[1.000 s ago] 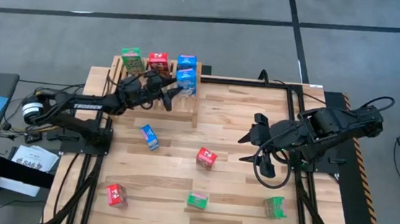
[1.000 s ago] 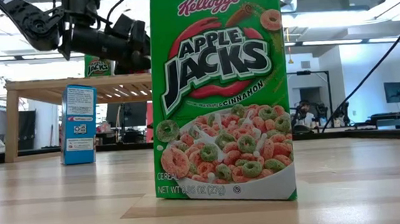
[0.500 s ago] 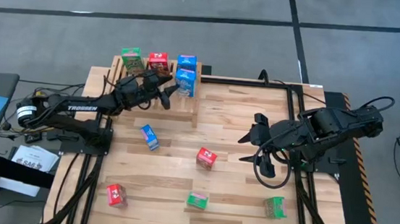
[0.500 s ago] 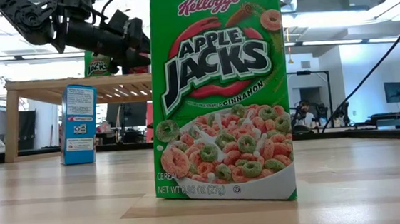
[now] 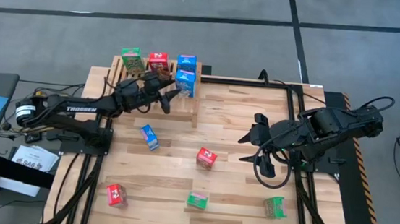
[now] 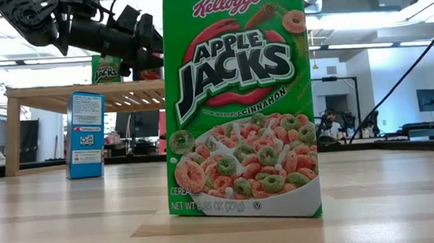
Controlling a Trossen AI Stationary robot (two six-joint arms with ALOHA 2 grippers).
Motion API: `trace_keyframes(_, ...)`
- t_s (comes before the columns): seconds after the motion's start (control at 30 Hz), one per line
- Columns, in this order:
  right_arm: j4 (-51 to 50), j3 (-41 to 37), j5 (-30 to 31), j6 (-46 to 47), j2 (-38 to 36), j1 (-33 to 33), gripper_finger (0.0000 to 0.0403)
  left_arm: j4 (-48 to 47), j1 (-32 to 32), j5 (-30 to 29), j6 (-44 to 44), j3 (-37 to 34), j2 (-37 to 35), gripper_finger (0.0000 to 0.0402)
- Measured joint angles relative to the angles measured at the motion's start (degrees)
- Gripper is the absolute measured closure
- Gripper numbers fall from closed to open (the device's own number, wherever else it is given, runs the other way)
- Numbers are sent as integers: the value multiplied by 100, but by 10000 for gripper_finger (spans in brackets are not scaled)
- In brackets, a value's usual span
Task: Stack cereal on shelf
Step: Put the top red cereal box on the shelf aligned with the other red cereal box
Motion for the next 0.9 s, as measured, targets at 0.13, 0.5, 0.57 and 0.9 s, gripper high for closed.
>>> trace_keyframes(0.13,-2,0,0,2,0,1,111,-271,-80,-78,6,0,-331,164)
trace_keyframes(0.5,-4,0,-2,2,0,0,111,-1351,-550,117,215,2,-1650,164)
trace_keyframes(0.57,-4,0,-2,2,0,2,111,-1363,-641,277,232,2,-1812,162)
trace_keyframes(0.9,-4,0,-1,2,0,0,111,-1861,-732,948,4,545,-2017,104)
